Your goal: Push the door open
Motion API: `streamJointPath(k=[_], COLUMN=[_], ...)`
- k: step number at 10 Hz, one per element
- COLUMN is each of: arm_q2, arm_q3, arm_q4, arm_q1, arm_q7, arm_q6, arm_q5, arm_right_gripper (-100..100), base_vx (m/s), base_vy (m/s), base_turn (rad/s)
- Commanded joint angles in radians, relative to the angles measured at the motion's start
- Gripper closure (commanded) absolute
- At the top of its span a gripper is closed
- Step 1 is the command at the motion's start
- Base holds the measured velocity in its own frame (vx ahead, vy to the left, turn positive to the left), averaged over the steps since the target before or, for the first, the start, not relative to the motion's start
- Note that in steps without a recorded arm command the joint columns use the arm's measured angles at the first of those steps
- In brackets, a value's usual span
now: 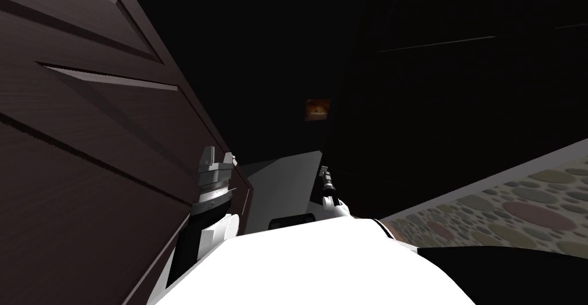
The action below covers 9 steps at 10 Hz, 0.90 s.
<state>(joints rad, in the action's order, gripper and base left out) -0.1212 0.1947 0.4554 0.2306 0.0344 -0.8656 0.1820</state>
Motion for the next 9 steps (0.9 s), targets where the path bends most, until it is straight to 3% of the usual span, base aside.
streamJointPath(k=[1, 3, 4, 6, 7, 9], arm_q2=[-0.010, -0.010, -0.016, -0.016, -0.021, -0.021], arm_q3=[0.012, 0.012, 0.034, 0.034, 0.049, 0.049], arm_q4=[0.037, 0.032, 0.035, 0.035, 0.034, 0.004], arm_q1=[-0.022, -0.022, -0.024, -0.024, -0.025, -0.025], arm_q7=[0.003, 0.003, 0.010, 0.010, 0.014, 0.014], arm_q6=[0.011, 0.011, 0.011, 0.011, 0.012, 0.012], arm_q5=[0.006, 0.006, 0.019, 0.019, 0.029, 0.029], arm_right_gripper=[100, 100, 100, 100, 100, 100], base_vx=[0.120, 0.024, 0.107, 0.102, 0.143, 0.102], base_vy=[0.023, -0.011, 0.035, 0.037, -0.004, 0.009], base_turn=[-0.044, 0.008, -0.058, -0.048, -0.045, -0.018])
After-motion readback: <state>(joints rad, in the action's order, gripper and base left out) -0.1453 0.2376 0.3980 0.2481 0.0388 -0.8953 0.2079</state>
